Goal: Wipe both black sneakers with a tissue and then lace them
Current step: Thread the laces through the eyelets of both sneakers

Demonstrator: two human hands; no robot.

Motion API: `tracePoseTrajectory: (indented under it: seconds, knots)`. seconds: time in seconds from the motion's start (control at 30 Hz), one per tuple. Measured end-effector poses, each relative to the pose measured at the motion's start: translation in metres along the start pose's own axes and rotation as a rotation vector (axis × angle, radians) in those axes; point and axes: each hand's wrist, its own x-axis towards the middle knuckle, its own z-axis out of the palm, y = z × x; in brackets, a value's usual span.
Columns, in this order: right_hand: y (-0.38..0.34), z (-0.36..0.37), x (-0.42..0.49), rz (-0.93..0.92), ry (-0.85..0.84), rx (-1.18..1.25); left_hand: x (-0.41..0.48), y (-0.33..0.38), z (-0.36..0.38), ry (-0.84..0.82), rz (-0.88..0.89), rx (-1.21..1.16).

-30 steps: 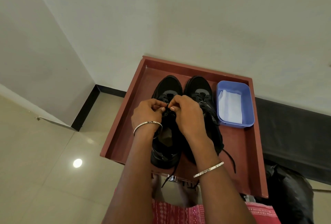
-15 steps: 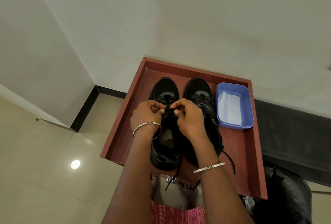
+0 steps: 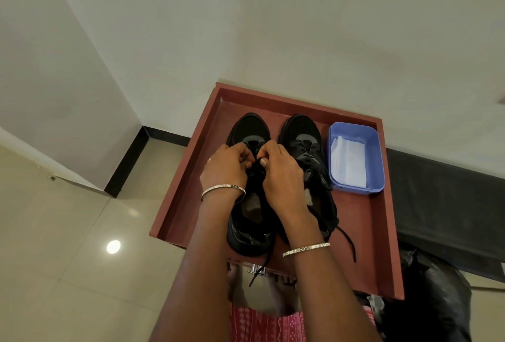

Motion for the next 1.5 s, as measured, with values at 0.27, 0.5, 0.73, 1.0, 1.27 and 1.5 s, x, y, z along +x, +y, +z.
tracePoseTrajectory:
  seconds: [0.27,0.5,0.73,1.0,1.27,1.5]
  knots:
    - [-0.006,-0.006,-0.001,0.134,0.043,0.063,0.001,-0.003,0.006,-0.038,-0.047,-0.345]
    - [-0.002,-0.014,0.001,0.230,0.018,0.178,0.001,-0.005,0.008,-0.001,-0.115,-0.525]
    - [0.016,-0.022,0.002,0.251,-0.118,0.376,0.006,-0.017,0.006,-0.028,-0.176,-0.565]
    - [0.009,-0.018,0.004,0.078,-0.155,0.104,0.006,-0.020,0.001,-0.134,-0.226,-0.673]
    - [0.009,-0.024,0.000,0.026,-0.177,0.256,0.005,-0.015,-0.002,-0.182,-0.212,-0.668]
    - [0.021,-0.026,0.000,0.189,-0.176,0.366,0.006,-0.017,0.002,-0.123,-0.181,-0.595]
